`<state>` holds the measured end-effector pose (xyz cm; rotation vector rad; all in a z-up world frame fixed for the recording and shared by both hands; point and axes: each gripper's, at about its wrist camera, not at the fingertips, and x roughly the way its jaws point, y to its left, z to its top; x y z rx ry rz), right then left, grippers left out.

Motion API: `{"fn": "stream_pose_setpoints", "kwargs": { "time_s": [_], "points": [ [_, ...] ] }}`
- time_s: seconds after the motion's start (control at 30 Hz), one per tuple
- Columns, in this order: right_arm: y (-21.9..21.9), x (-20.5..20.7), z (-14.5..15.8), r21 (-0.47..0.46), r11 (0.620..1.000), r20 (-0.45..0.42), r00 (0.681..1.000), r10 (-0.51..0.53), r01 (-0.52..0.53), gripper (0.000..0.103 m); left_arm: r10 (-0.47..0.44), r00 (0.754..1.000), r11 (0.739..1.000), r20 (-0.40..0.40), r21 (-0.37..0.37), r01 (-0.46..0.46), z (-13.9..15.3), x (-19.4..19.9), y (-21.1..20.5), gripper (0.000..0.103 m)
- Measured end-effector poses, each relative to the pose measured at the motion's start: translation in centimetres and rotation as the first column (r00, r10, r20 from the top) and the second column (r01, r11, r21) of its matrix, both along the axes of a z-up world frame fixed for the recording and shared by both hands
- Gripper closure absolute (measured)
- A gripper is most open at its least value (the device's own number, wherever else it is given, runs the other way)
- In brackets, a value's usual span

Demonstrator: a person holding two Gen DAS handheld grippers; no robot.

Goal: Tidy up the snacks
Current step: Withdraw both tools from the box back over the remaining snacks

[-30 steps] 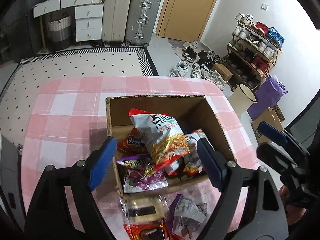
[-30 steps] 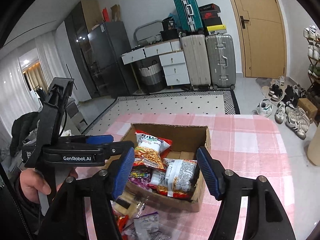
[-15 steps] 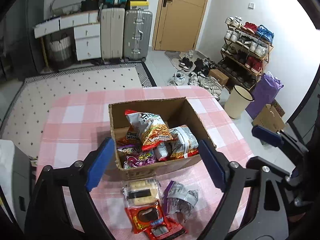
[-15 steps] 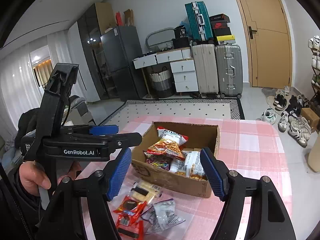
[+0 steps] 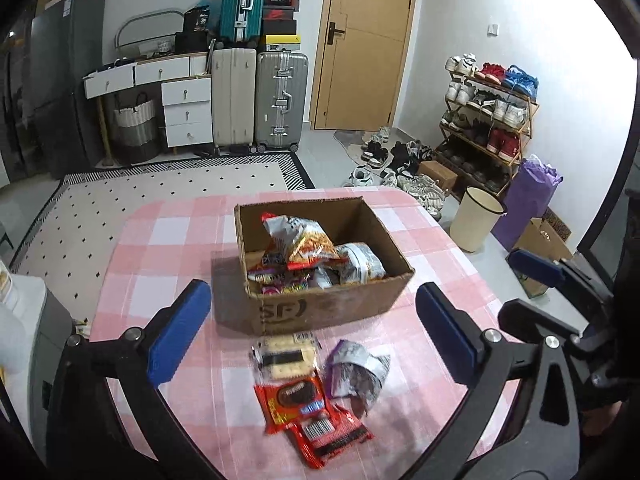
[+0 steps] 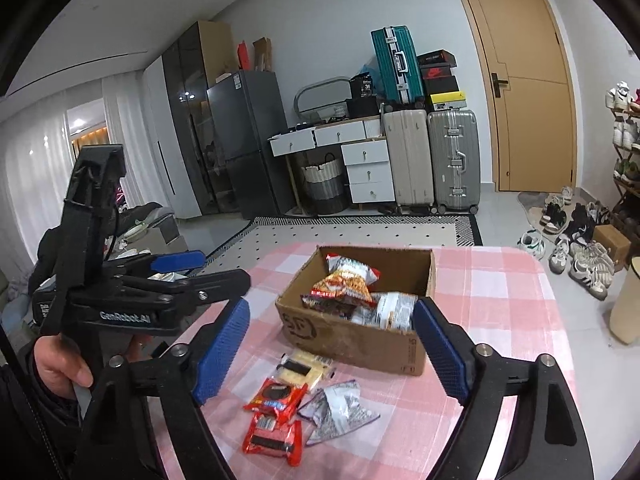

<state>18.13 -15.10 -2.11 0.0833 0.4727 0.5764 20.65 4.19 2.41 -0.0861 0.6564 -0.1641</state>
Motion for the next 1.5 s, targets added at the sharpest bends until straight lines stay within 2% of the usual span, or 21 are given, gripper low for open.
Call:
{"fn": "stream_pose_setpoints", "kwargs": {
  "time_s": [0.17, 0.37, 0.67, 0.87, 1.13, 1.5],
  "points": [
    [0.1, -1.8, -1.6, -0.012, 1.0, -0.008, 1.0, -0.01, 0.01, 0.009, 0.016, 1.0, 1.0, -0.001, -0.011, -0.016, -1.0, -2.7, 0.3, 0.001],
    [0.6, -2.6, -3.9, -0.028, 1.0, -0.05, 0.999, -0.01, 0.008, 0.007, 0.042, 0.999, 0.999, -0.028, -0.022, -0.043, -3.5, -4.7, 1.4, 0.001],
    [2.1, -2.3, -8.0, -0.081, 0.997, -0.108, 0.994, 0.006, -0.015, 0.007, 0.088, 0.991, 0.992, -0.097, -0.077, -0.096, -7.9, -6.1, 3.9, 0.001],
    [2.5, -0.8, -10.6, -0.082, 0.996, -0.171, 0.985, 0.01, -0.025, 0.007, 0.094, 0.985, 0.989, -0.143, -0.099, -0.109, -10.6, -6.2, 4.3, 0.001],
    [2.7, 1.3, -12.4, -0.08, 0.996, -0.221, 0.975, 0.016, -0.034, 0.007, 0.083, 0.972, 0.985, -0.222, -0.13, -0.114, -14.9, -5.6, 5.0, 0.001],
    [4.1, 4.4, -15.0, -0.108, 0.993, -0.285, 0.958, 0.022, -0.055, 0.007, 0.074, 0.964, 0.981, -0.257, -0.158, -0.117, -17.2, -4.2, 5.9, 0.001]
  ]
}}
